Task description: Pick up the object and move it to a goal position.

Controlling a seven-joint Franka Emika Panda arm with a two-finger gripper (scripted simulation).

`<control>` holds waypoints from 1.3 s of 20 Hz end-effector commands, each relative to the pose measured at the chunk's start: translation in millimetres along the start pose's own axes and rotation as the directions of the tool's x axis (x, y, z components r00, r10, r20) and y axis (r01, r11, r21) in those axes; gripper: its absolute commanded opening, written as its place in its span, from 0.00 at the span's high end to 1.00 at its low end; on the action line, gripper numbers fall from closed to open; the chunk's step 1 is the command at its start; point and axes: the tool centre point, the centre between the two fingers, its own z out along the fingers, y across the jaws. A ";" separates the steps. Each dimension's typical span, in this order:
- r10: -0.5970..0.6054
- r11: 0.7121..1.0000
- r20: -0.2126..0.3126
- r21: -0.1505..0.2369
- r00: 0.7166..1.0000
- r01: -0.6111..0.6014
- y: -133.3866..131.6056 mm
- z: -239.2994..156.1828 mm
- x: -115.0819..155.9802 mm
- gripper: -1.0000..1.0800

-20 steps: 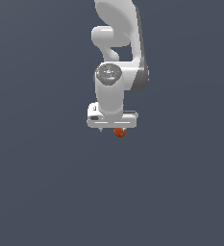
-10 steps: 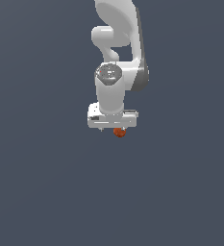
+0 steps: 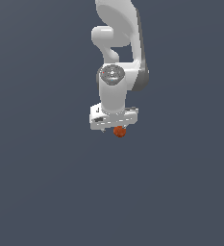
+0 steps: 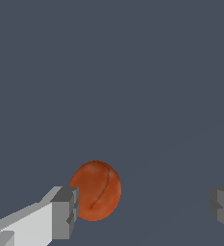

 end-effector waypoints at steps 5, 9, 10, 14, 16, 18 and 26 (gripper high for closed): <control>-0.187 0.982 -0.007 -0.012 0.982 0.187 -7.2 9.1 -8.2 0.04; -0.306 0.952 -0.010 -0.021 0.952 0.305 -12.1 14.7 -13.8 0.04; -0.335 0.942 -0.010 -0.023 0.942 0.335 -13.4 16.1 -15.2 0.04; -0.448 0.894 -0.011 -0.032 0.894 0.448 -18.6 21.5 -20.9 0.04; -0.503 0.864 -0.011 -0.037 0.864 0.502 -21.3 24.1 -23.9 0.04; -0.556 0.831 -0.011 -0.041 0.831 0.555 -24.0 26.7 -26.9 0.04; -0.737 0.675 -0.006 -0.058 0.676 0.735 -35.0 36.1 -38.7 0.04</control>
